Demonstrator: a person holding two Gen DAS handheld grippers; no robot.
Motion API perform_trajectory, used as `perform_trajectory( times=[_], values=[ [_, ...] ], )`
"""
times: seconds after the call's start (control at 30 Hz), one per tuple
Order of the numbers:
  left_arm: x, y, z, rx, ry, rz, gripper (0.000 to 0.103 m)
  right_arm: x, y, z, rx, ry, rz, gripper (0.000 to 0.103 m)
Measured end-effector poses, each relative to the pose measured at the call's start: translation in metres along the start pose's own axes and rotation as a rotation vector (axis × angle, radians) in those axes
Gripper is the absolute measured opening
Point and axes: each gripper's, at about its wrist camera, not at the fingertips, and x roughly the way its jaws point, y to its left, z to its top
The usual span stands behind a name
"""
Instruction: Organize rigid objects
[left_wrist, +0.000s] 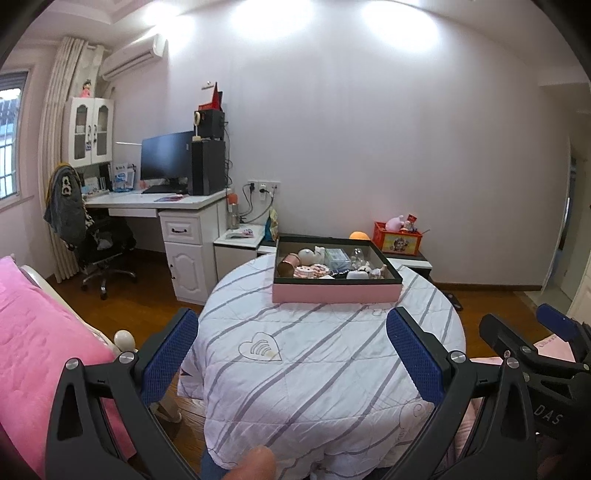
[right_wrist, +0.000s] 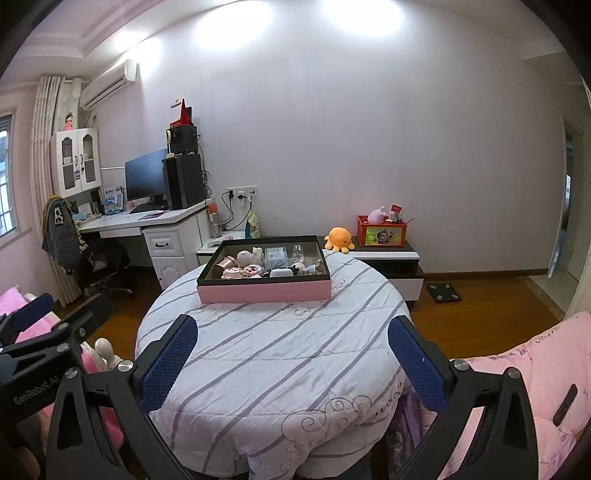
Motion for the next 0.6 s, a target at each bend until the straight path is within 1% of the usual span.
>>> perform_trajectory(
  times=[0.1, 0.23, 0.43, 0.53, 0.6],
  values=[
    [0.003, 0.000, -0.001, -0.013, 0.016, -0.010, 0.103, 0.000, -0.002, -0.001, 0.001, 0.000, -0.002, 0.103],
    [0.005, -0.004, -0.002, 0.006, 0.026, 0.006, 0.103, 0.000, -0.003, -0.002, 0.004, 0.002, -0.004, 0.103],
    [0.003, -0.014, -0.004, 0.047, 0.006, 0.041, 0.103, 0.000, -0.004, -0.002, 0.006, 0.005, -0.009, 0.103],
    [0.003, -0.014, -0.004, 0.047, 0.009, 0.035, 0.103, 0.000, -0.003, -0.002, 0.006, 0.004, -0.012, 0.103],
    [0.002, -0.013, -0.005, 0.040, 0.000, 0.044, 0.103, 0.000, -0.003, -0.002, 0.005, 0.006, -0.013, 0.103]
  ],
)
